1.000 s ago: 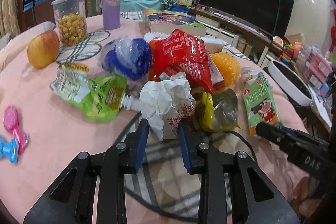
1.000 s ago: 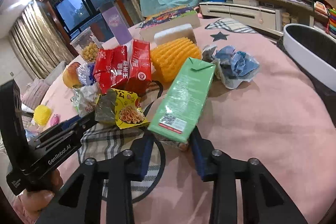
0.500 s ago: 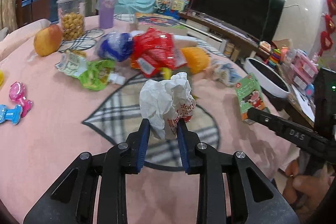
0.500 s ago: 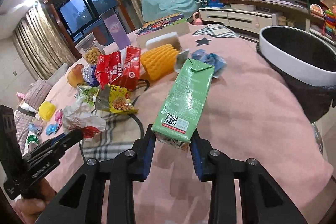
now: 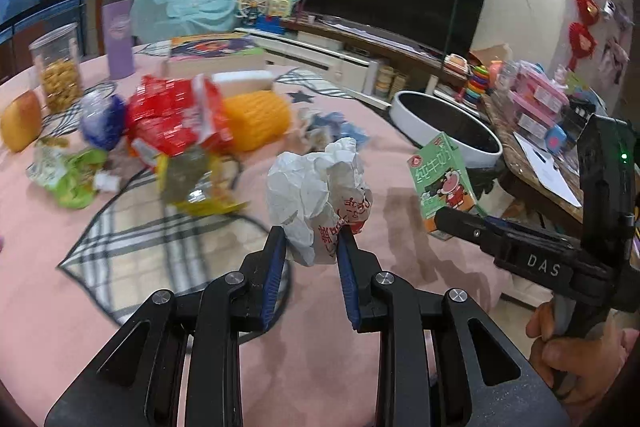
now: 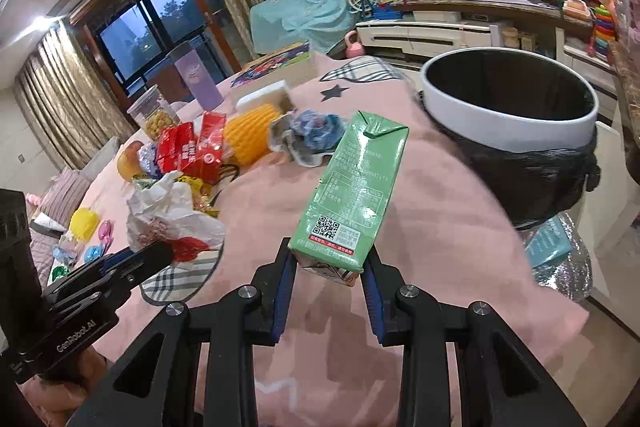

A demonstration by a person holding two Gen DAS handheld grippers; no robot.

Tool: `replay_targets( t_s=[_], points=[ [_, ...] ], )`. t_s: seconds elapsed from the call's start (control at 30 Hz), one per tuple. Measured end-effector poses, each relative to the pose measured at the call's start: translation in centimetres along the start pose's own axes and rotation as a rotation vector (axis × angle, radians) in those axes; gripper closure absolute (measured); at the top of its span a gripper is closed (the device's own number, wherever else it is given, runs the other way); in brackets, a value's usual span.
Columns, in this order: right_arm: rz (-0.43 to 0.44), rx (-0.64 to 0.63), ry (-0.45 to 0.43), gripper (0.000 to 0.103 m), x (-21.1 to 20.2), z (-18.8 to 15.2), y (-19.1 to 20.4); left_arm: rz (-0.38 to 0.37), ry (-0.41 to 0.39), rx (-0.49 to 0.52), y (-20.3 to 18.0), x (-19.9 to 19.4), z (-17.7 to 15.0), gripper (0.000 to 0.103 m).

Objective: Collect trash
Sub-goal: 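Carry tissue and carton to the trash bin and release both inside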

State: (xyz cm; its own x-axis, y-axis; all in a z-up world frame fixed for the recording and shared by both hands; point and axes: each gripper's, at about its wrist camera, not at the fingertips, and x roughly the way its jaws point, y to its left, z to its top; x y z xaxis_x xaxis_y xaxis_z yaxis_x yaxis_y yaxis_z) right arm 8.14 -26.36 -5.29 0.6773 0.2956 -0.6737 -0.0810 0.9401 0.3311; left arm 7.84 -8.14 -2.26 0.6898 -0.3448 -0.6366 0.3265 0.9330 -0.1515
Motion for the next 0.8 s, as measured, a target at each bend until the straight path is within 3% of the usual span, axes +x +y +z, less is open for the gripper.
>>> replay_targets(
  t_s=[0.8],
  points=[
    [-0.084, 0.074, -0.074, 0.071, -3.4, 4.4, -7.3, -0.116, 0.021, 0.130, -9.4, 5.9, 5.6, 0.078]
  ],
)
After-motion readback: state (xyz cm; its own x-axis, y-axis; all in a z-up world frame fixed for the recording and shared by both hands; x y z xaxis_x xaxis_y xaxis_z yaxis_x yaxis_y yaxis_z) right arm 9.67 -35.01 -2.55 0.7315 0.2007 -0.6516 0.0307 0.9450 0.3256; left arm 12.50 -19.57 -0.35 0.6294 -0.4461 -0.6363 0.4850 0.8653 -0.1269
